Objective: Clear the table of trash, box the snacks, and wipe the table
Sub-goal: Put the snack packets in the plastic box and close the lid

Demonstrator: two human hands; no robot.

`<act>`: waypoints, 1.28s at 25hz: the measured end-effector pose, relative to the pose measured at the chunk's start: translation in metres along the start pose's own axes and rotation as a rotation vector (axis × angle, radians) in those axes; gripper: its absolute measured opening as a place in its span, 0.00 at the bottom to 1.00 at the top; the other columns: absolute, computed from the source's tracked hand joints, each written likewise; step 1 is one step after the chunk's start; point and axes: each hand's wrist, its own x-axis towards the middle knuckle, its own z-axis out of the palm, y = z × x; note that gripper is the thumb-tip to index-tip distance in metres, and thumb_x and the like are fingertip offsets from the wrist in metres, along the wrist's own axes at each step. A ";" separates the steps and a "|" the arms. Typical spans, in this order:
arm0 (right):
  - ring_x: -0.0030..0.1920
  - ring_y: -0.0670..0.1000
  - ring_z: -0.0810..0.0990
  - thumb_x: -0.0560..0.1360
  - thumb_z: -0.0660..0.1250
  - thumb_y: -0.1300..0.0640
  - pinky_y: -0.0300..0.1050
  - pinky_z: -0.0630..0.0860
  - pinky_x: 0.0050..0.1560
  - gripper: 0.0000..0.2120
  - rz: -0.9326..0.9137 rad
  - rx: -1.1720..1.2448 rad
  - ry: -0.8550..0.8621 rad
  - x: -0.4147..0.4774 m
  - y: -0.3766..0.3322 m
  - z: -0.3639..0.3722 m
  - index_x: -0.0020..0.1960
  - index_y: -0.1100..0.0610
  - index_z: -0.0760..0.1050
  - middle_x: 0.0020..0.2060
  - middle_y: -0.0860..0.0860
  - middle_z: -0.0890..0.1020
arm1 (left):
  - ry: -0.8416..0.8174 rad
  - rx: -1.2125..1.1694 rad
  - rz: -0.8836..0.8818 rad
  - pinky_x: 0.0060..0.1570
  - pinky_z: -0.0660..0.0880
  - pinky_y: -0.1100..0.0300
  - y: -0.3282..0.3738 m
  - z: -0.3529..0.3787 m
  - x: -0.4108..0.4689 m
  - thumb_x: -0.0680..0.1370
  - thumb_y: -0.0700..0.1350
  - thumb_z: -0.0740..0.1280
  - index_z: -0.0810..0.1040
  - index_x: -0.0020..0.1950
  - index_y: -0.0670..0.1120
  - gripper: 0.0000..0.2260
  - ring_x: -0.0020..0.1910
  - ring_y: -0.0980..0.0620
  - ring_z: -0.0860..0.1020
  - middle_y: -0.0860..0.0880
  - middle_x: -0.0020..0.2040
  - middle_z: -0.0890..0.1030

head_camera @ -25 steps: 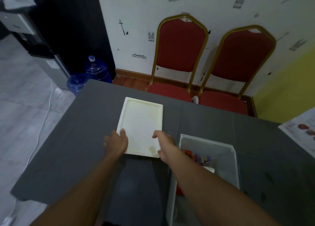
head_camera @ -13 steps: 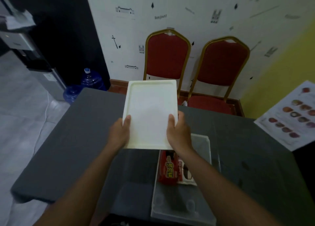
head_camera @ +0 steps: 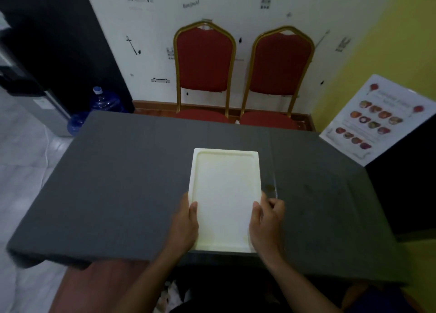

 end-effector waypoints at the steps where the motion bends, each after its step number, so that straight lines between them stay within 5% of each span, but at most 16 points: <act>1: 0.47 0.55 0.73 0.82 0.60 0.55 0.52 0.76 0.52 0.17 0.014 0.020 -0.010 -0.002 0.001 -0.001 0.66 0.63 0.75 0.50 0.52 0.68 | -0.010 0.011 -0.003 0.60 0.66 0.60 0.001 0.001 -0.001 0.84 0.47 0.53 0.65 0.73 0.45 0.17 0.59 0.53 0.72 0.47 0.66 0.74; 5: 0.47 0.54 0.75 0.83 0.61 0.57 0.46 0.72 0.51 0.20 0.007 0.031 -0.034 -0.001 0.000 -0.003 0.73 0.60 0.71 0.49 0.52 0.68 | -0.007 0.047 -0.035 0.63 0.66 0.57 -0.002 0.007 0.001 0.84 0.49 0.53 0.63 0.74 0.46 0.19 0.64 0.45 0.74 0.46 0.68 0.73; 8: 0.49 0.52 0.74 0.83 0.59 0.55 0.42 0.67 0.52 0.21 0.026 0.019 -0.075 0.001 0.000 -0.005 0.75 0.59 0.69 0.52 0.53 0.70 | -0.008 0.004 -0.042 0.66 0.67 0.55 0.000 0.010 0.000 0.84 0.49 0.51 0.61 0.74 0.46 0.19 0.63 0.48 0.72 0.49 0.67 0.71; 17: 0.64 0.52 0.74 0.83 0.58 0.48 0.47 0.68 0.62 0.22 0.159 0.134 -0.206 0.073 -0.029 -0.012 0.75 0.54 0.67 0.66 0.51 0.71 | -0.016 -0.127 -0.135 0.49 0.70 0.57 0.031 -0.001 0.075 0.83 0.54 0.54 0.69 0.66 0.46 0.17 0.49 0.57 0.75 0.48 0.58 0.75; 24: 0.64 0.54 0.77 0.80 0.53 0.33 0.55 0.72 0.68 0.30 0.359 0.280 -0.432 0.152 -0.039 0.016 0.70 0.51 0.74 0.62 0.49 0.79 | -0.117 -0.412 -0.371 0.68 0.69 0.46 0.049 0.011 0.159 0.81 0.58 0.57 0.72 0.70 0.43 0.25 0.65 0.45 0.74 0.45 0.67 0.75; 32: 0.55 0.52 0.81 0.82 0.53 0.36 0.53 0.76 0.62 0.25 0.287 0.264 -0.408 0.157 -0.023 0.029 0.60 0.53 0.77 0.53 0.51 0.83 | -0.050 -0.396 -0.231 0.45 0.76 0.49 0.030 0.021 0.168 0.79 0.61 0.61 0.78 0.47 0.42 0.21 0.40 0.48 0.77 0.44 0.41 0.79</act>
